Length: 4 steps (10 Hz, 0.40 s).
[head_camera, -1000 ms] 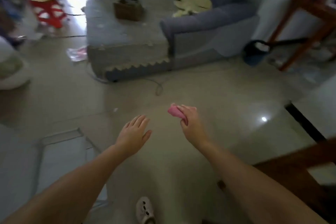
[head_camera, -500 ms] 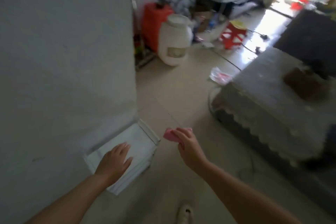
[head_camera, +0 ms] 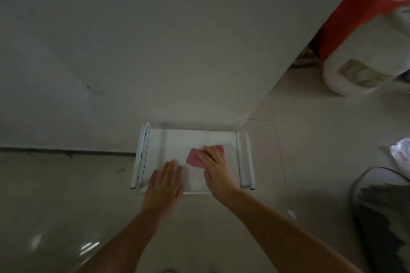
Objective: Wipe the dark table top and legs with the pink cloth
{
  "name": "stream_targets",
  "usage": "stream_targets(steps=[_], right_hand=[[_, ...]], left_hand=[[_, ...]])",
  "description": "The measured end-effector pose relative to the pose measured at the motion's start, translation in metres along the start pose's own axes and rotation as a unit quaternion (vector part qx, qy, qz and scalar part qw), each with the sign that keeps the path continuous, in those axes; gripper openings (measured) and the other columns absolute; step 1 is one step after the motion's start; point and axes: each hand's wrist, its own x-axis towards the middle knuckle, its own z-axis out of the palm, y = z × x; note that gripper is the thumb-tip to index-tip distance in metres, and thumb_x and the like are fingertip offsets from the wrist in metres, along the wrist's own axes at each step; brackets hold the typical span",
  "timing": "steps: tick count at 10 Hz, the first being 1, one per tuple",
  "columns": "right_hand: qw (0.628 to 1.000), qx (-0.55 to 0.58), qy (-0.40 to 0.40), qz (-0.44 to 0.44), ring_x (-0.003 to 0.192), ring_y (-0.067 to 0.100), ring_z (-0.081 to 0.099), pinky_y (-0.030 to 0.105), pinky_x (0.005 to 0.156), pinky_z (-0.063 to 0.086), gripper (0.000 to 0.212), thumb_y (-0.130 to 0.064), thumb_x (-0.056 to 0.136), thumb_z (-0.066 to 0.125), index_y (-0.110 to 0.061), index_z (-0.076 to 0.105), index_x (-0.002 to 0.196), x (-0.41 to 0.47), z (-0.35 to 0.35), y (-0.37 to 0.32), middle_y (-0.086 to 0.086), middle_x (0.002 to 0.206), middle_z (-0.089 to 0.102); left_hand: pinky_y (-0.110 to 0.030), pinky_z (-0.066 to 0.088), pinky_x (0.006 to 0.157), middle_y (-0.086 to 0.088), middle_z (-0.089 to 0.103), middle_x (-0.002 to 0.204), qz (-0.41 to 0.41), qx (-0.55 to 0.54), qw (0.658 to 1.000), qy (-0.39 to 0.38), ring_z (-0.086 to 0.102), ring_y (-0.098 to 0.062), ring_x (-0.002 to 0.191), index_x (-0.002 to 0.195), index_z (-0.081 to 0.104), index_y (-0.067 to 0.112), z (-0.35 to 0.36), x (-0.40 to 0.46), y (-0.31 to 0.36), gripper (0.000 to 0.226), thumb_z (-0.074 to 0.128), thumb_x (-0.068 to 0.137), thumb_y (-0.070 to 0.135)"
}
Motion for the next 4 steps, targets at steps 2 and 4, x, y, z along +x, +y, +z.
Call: stream_targets(steps=[2,4], right_hand=[[0.996,-0.089,0.029,-0.014,0.143,0.036,0.015,0.062,0.112,0.015,0.064,-0.006,0.085,0.056,-0.023,0.035,0.143,0.003,0.057,0.050,0.006,0.150,0.032],[0.989,-0.137,-0.053,-0.036,0.145,0.026,-0.001,0.059,0.114,0.001,0.068,-0.037,0.093,0.047,-0.023,0.011,0.149,-0.001,0.026,0.030,0.005,0.157,0.012]], left_hand=[[-0.048,0.014,0.111,-0.012,0.027,0.147,0.016,0.020,0.993,0.117,0.020,-0.026,0.138,0.140,0.031,0.012,0.043,-0.003,-0.006,0.054,0.029,0.094,0.038],[-0.049,0.032,0.104,-0.015,0.040,0.142,0.009,0.016,0.994,0.106,0.033,-0.027,0.133,0.138,0.035,0.010,0.034,-0.005,-0.007,0.055,0.025,0.093,0.041]])
